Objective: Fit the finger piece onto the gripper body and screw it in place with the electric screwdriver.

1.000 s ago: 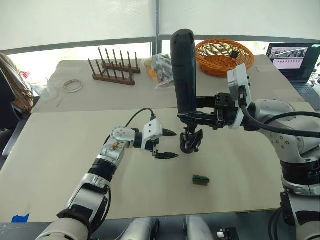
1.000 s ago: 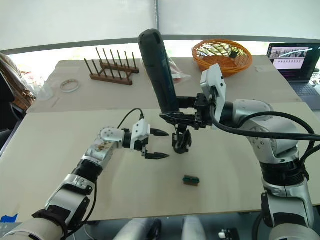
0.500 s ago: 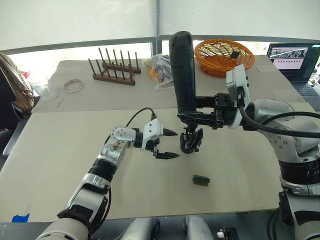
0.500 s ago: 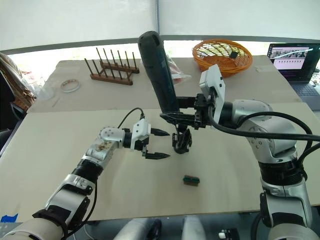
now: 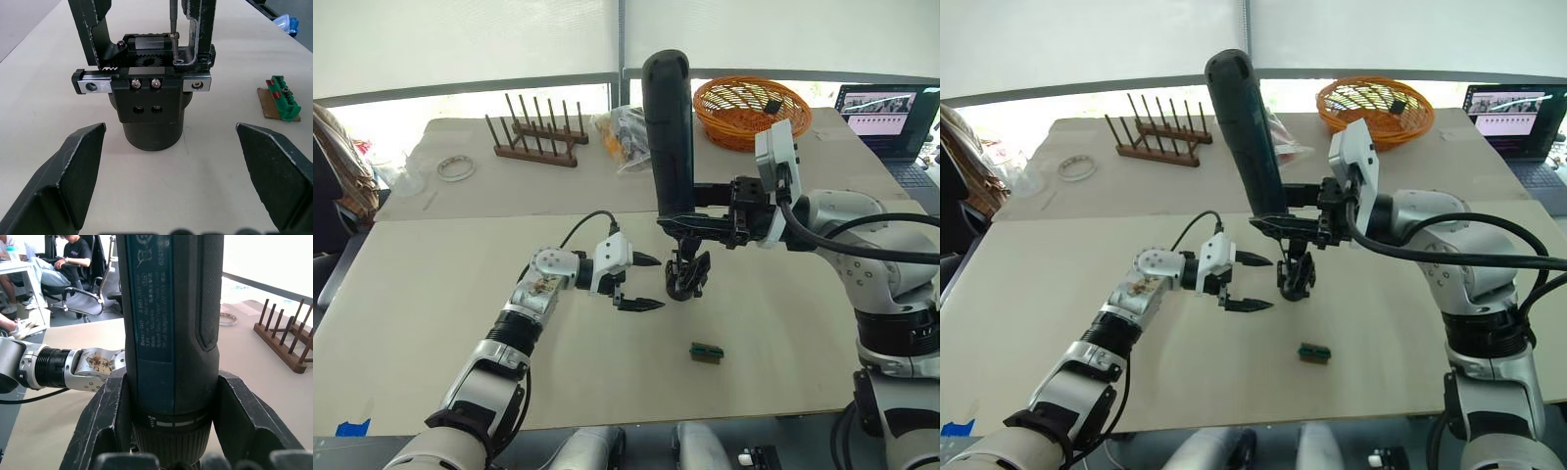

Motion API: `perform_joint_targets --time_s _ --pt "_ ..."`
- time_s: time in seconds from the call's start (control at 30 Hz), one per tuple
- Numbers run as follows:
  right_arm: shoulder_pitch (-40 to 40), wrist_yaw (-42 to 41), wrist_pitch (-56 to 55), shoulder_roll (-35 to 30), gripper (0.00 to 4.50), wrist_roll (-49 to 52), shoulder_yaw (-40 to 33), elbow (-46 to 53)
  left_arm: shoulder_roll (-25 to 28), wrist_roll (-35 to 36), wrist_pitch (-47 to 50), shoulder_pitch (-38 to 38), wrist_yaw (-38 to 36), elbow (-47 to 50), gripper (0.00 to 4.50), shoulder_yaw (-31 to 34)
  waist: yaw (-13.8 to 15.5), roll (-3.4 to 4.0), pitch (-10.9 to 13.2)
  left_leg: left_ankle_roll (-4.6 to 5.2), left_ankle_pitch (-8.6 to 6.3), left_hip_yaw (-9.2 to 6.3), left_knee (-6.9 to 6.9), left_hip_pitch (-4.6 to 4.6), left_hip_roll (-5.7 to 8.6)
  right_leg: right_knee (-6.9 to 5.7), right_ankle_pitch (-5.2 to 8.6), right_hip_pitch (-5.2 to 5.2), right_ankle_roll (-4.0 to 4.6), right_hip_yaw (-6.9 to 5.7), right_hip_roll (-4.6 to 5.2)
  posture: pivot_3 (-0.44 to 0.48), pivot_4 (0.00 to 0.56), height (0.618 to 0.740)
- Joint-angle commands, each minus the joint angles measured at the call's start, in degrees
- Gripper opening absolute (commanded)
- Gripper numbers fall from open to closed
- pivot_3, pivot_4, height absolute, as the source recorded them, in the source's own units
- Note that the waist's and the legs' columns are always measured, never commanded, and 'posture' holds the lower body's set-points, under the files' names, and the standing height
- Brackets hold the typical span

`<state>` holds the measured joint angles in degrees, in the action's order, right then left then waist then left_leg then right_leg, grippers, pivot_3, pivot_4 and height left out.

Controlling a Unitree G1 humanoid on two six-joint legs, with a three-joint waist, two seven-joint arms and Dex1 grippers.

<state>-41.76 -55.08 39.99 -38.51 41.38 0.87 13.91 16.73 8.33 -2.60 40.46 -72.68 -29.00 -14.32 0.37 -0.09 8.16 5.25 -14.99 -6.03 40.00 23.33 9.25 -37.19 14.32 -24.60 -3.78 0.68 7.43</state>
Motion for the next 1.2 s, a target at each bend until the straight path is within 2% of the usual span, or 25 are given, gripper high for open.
perform_joint_targets --time_s 0.03,1.2 --pt "-1.85 -0.56 -0.21 -0.37 1.91 1.13 -2.29 1.79 -0.34 0.27 -0.61 1.13 0.05 1.51 4.5 0.17 -0.01 0.0 0.0 0.0 0.0 0.0 0.0 0.0 0.0 0.0 0.0 0.0 0.0 0.0 0.0 0.0 0.15 0.74" --pt "-0.14 -2.65 -1.48 -0.1 1.91 -1.23 -2.34 1.81 -0.93 -0.11 -1.01 1.32 0.27 0.82 4.5 0.27 -0.02 0.0 0.0 0.0 0.0 0.0 0.0 0.0 0.0 0.0 0.0 0.0 0.0 0.0 0.0 0.0 0.15 0.74"
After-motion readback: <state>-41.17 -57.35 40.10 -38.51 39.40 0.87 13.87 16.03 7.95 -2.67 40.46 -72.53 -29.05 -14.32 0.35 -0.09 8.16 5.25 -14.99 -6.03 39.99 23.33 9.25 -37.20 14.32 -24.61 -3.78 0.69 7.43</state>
